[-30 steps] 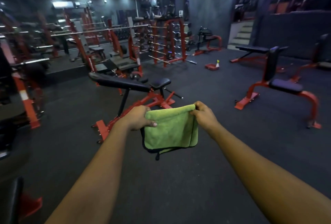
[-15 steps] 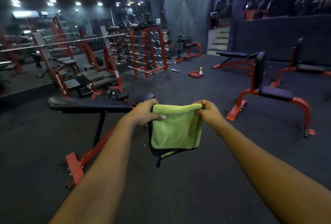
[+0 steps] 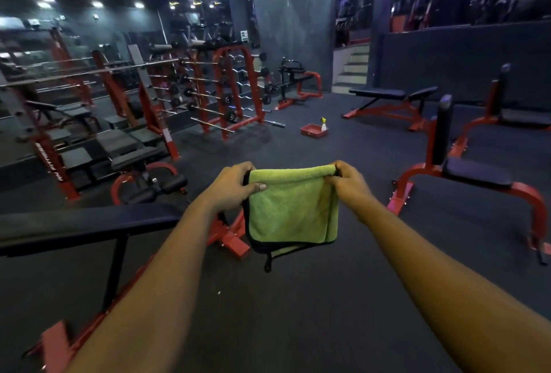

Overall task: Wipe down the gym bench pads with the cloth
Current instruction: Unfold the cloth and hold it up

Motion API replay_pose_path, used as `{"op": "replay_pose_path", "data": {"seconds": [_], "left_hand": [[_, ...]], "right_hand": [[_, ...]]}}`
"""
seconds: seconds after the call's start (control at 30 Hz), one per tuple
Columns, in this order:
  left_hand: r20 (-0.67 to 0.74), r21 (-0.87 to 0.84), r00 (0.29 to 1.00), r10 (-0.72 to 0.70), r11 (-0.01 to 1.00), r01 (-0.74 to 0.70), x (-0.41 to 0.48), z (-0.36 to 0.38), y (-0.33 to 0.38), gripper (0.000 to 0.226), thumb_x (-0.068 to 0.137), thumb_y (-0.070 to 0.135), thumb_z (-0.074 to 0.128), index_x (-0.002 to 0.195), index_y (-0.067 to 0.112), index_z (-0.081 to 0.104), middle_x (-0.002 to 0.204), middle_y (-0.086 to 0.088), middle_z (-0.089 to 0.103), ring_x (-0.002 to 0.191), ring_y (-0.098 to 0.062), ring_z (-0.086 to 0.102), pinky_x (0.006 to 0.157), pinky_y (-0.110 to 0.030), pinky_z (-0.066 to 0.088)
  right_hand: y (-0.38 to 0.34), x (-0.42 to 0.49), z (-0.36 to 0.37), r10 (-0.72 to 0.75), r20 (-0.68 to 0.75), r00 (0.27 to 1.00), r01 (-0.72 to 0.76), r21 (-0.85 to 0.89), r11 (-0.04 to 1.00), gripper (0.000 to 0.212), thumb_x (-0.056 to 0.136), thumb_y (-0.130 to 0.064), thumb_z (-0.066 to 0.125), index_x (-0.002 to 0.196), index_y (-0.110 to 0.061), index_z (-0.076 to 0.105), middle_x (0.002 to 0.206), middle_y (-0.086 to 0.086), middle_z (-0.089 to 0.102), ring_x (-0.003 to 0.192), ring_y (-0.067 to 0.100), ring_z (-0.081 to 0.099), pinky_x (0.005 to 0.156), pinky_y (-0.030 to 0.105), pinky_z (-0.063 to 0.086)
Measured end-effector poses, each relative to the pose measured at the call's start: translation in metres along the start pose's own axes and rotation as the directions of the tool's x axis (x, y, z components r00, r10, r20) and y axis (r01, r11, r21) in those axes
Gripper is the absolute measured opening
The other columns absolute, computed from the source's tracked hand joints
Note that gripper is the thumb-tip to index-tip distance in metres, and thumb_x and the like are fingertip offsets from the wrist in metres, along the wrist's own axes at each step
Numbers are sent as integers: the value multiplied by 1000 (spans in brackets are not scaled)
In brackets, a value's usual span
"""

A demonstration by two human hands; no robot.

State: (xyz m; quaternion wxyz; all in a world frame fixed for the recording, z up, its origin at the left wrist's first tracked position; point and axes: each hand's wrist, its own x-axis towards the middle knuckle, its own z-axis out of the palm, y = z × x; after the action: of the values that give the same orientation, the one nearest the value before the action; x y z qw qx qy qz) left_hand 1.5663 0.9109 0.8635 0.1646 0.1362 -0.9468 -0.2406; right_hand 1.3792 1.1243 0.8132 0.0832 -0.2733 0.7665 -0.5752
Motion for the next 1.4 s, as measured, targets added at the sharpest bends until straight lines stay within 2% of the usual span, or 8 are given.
{"op": "replay_pose_path", "data": {"seconds": [0.17, 0.3, 0.6, 0.93, 1.13, 1.27, 1.33, 1.4], "left_hand": [[-26, -2, 999, -20, 1000, 20, 133, 4, -35, 24, 88, 41, 70, 91, 20, 58, 84, 5, 64, 74, -3, 58, 57, -23, 40], [-43, -32, 998, -36, 999, 35, 237, 14, -74, 22, 90, 38, 69, 89, 20, 56, 82, 5, 64, 71, 1, 57, 52, -15, 36], [-44, -77, 999, -17, 997, 13, 482, 41, -199, 22, 91, 37, 68, 93, 18, 58, 85, 3, 65, 74, -9, 60, 58, -24, 42], [-23, -84, 1000, 12, 996, -14, 776, 44, -314, 21, 90, 39, 68, 90, 22, 56, 85, 5, 64, 78, -10, 61, 63, -30, 48], [-27, -62, 1000, 4, 998, -6, 954, 64, -388, 23, 91, 40, 67, 93, 19, 57, 89, 5, 65, 82, -10, 62, 69, -34, 50], [-41, -62, 999, -35, 998, 33, 1062, 62, -428, 22, 91, 38, 67, 93, 19, 57, 89, 5, 65, 82, -9, 61, 67, -31, 49], [-62, -61, 997, -47, 997, 43, 1111, 59, -449, 21, 92, 37, 67, 92, 19, 56, 88, 4, 64, 80, -9, 61, 65, -29, 47], [-65, -71, 996, -62, 996, 57, 1159, 60, -478, 20, 92, 35, 67, 90, 19, 56, 87, 5, 64, 78, -5, 59, 61, -24, 42]], "right_hand": [[8, 143, 4, 9, 46, 999, -9, -3, 1000, 12, 95, -8, 54, 96, -15, 64, 97, 3, 65, 85, 15, 57, 70, 34, 47], [22, 251, 16, 10, 45, 999, -10, 6, 1000, 15, 97, -9, 53, 97, -18, 64, 100, 4, 65, 89, 17, 59, 74, 36, 50], [69, 507, 69, -13, 56, 998, 15, -47, 999, 18, 94, -7, 55, 91, -21, 65, 95, 0, 65, 85, 13, 58, 71, 33, 48], [99, 800, 120, -4, -9, 1000, 4, -25, 1000, 27, 94, -3, 53, 87, -26, 63, 94, 0, 63, 82, 12, 56, 65, 29, 43], [140, 995, 151, -14, 45, 999, 15, -25, 1000, 18, 93, -1, 52, 98, -12, 66, 98, 6, 65, 84, 13, 56, 72, 34, 47], [144, 1122, 170, -33, 96, 995, 34, -12, 999, 22, 94, 0, 52, 93, -19, 63, 95, 1, 62, 84, 11, 56, 67, 28, 44], [147, 1180, 183, -37, 111, 993, 41, -30, 999, 21, 94, 0, 51, 95, -16, 64, 96, 5, 63, 86, 15, 57, 67, 32, 46], [156, 1235, 200, -39, 121, 992, 44, -39, 998, 21, 91, 3, 51, 102, -7, 66, 101, 13, 66, 90, 19, 58, 76, 42, 50]]}}
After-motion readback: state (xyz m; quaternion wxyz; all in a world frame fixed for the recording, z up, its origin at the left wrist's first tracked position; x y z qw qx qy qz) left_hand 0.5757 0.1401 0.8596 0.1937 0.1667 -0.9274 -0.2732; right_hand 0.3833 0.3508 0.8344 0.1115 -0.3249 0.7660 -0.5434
